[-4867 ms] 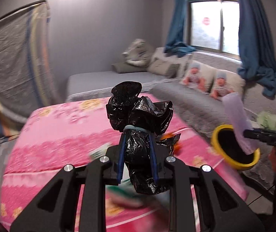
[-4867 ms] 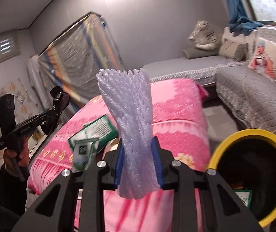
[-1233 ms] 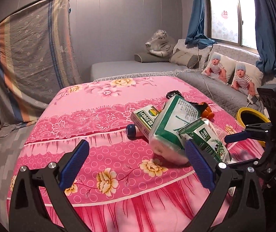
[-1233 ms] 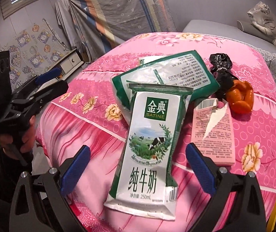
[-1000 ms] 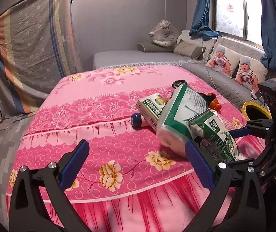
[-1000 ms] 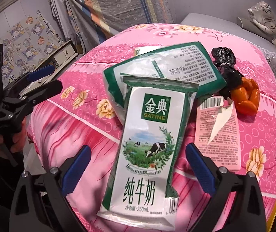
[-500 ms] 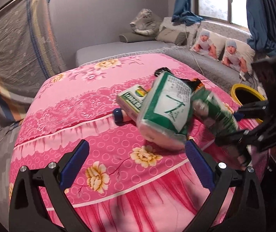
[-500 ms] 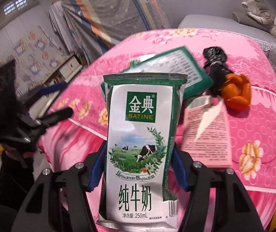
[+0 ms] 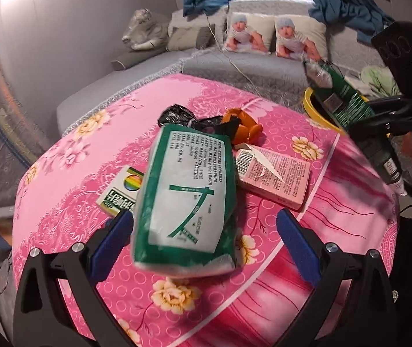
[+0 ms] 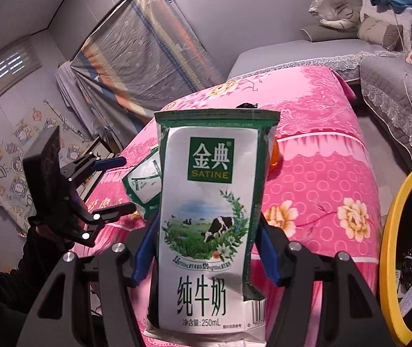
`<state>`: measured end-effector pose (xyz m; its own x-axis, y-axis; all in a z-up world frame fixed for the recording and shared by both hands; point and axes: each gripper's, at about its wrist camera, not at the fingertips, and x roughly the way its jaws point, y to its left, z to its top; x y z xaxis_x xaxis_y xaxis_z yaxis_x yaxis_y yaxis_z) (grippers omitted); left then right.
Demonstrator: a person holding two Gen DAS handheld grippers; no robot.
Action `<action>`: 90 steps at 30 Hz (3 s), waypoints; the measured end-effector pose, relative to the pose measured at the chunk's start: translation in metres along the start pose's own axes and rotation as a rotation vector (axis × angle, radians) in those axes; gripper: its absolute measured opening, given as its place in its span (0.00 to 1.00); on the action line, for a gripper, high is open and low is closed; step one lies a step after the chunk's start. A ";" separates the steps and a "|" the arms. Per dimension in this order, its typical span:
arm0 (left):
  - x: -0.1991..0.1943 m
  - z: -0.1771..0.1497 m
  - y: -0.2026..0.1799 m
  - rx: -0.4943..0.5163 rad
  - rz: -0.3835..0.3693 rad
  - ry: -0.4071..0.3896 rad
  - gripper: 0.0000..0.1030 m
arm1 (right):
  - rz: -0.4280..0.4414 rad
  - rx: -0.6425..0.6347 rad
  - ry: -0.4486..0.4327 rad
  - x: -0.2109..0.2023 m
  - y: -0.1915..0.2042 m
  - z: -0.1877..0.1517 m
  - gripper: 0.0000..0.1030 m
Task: Collect trash
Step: 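Grasp the green-white milk carton with the right gripper while the left grasps the white-green bag, then carry the milk carton and white-green bag to the yellow bin and release both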
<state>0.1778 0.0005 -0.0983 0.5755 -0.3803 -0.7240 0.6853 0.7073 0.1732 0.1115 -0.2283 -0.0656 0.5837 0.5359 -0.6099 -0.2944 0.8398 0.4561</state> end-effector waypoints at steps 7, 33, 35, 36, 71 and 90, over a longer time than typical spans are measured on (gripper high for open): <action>0.036 0.004 0.008 0.002 0.016 0.118 0.92 | 0.026 0.034 0.003 0.001 -0.008 -0.004 0.57; 0.000 -0.007 0.030 -0.108 -0.028 0.035 0.33 | 0.049 0.071 -0.006 0.001 -0.021 -0.005 0.57; -0.017 -0.011 0.031 -0.145 -0.031 -0.019 0.33 | 0.053 0.075 -0.008 0.000 -0.022 -0.005 0.57; -0.026 -0.014 0.031 -0.169 -0.025 -0.047 0.33 | 0.056 0.078 -0.010 -0.001 -0.021 -0.006 0.57; 0.010 0.129 -0.130 -0.123 -0.281 -0.266 0.33 | -0.350 0.265 -0.416 -0.156 -0.119 -0.021 0.57; 0.120 0.189 -0.236 -0.077 -0.395 -0.130 0.34 | -0.574 0.432 -0.378 -0.162 -0.208 -0.067 0.57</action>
<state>0.1699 -0.3245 -0.0998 0.3300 -0.6998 -0.6336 0.8322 0.5325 -0.1547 0.0275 -0.4837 -0.1053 0.7936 -0.0988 -0.6003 0.4020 0.8259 0.3954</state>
